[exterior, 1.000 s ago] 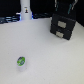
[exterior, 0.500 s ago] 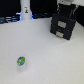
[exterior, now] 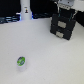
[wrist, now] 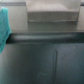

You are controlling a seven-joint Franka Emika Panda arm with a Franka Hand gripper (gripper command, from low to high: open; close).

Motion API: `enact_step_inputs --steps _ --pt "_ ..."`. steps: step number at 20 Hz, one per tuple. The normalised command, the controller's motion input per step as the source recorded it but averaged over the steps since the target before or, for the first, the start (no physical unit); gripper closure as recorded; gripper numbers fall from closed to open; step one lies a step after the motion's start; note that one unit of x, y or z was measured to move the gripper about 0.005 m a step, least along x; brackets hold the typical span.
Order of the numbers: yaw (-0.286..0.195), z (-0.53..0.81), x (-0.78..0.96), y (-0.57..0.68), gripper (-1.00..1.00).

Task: Open the kcup holder, insert the kcup into the holder, and close the kcup holder

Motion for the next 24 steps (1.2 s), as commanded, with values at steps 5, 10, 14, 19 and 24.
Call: enact_step_inputs --steps 5,10,14,19,24 --pt "-0.014 0.20 0.05 -0.08 -1.00" --pt "-0.002 0.24 0.10 -0.28 -1.00" --pt "-0.021 -0.09 -0.06 -0.02 -1.00" --pt "-0.086 -0.38 -0.16 0.24 -1.00" --pt "-0.058 -0.41 -0.23 0.17 -1.00"
